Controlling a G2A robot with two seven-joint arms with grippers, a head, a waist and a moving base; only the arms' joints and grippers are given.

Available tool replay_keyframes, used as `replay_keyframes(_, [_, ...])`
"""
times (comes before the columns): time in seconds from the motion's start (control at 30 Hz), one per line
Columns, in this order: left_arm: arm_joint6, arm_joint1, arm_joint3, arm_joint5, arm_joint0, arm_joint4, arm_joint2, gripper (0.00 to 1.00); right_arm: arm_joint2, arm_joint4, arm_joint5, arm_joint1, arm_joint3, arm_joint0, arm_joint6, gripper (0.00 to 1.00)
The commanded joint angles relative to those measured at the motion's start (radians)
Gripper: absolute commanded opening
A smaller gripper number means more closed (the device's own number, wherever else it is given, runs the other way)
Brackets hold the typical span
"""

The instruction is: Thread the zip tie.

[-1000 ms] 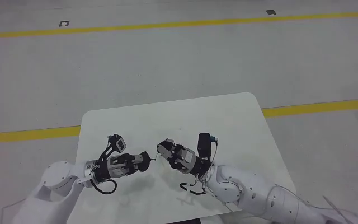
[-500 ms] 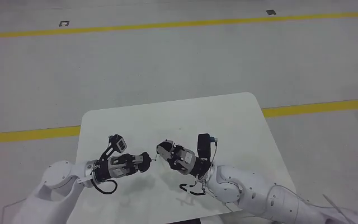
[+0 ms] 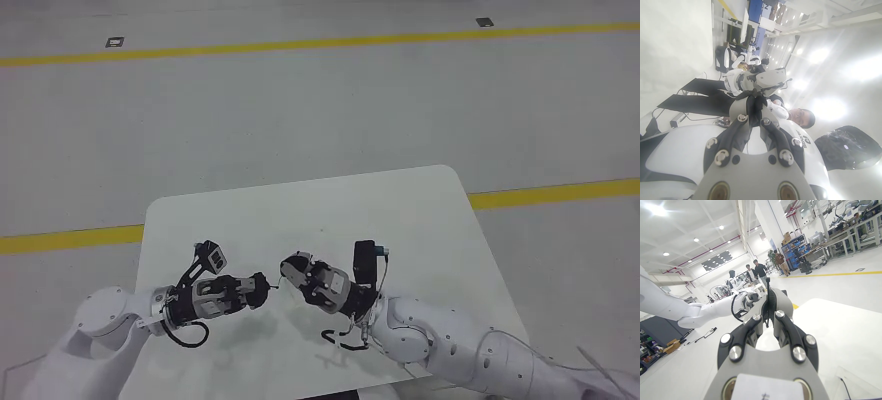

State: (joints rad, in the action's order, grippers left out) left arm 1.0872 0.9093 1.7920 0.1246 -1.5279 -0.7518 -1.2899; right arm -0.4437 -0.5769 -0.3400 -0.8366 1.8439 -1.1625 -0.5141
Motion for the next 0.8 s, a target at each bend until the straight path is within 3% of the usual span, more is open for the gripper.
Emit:
replay_keyframes(0.0, [0.002,0.000,0.000,0.002,0.000,-0.002,0.002,0.00,0.004,0.001,0.000,0.001,0.000,0.002,-0.001,0.00])
replay_keyframes(0.2, [0.004,0.000,-0.002,0.009,0.001,-0.030,0.009,0.00,0.022,0.001,0.000,0.004,0.006,0.013,-0.017,0.00])
replay_keyframes(0.53, [0.051,0.000,-0.006,0.070,0.008,-0.156,0.007,0.00,0.068,0.005,0.000,0.018,0.001,0.045,-0.083,0.00])
replay_keyframes(0.77, [0.053,-0.001,-0.008,0.075,0.011,-0.158,0.008,0.00,0.105,0.015,0.000,0.030,-0.001,0.075,-0.125,0.00])
